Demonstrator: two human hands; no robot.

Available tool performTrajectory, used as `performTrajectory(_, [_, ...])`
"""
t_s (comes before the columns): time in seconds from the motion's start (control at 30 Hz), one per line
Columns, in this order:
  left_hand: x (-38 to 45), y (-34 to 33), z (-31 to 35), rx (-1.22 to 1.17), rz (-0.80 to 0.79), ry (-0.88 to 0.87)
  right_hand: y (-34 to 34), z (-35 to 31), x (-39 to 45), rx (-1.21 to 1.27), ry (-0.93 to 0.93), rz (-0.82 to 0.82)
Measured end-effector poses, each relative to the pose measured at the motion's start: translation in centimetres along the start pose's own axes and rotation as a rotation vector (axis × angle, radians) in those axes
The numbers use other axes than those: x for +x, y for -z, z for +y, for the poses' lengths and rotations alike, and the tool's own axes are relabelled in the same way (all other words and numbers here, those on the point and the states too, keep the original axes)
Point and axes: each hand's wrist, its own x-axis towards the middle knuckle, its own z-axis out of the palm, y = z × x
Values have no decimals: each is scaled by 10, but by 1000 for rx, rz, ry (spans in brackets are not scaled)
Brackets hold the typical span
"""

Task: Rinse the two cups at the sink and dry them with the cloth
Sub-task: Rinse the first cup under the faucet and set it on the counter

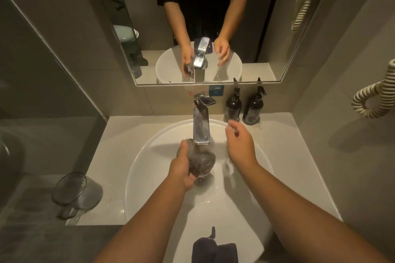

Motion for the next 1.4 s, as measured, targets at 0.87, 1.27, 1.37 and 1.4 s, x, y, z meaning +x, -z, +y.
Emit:
performTrajectory(0.87, [-122, 107, 41, 1033, -140, -963, 2, -13, -74, -574, 678, -406])
performTrajectory(1.27, [-101, 104, 59, 2354, 180, -1639, -16, 0, -84, -621, 322, -524])
performTrajectory(1.37, [-110, 80, 63, 2698, 66, -1821, -5, 10, -84, -637, 236, -464])
performTrajectory(1.4, [-111, 72, 61, 2841, -7, -1838, -1, 14, -84, -647, 217, -455])
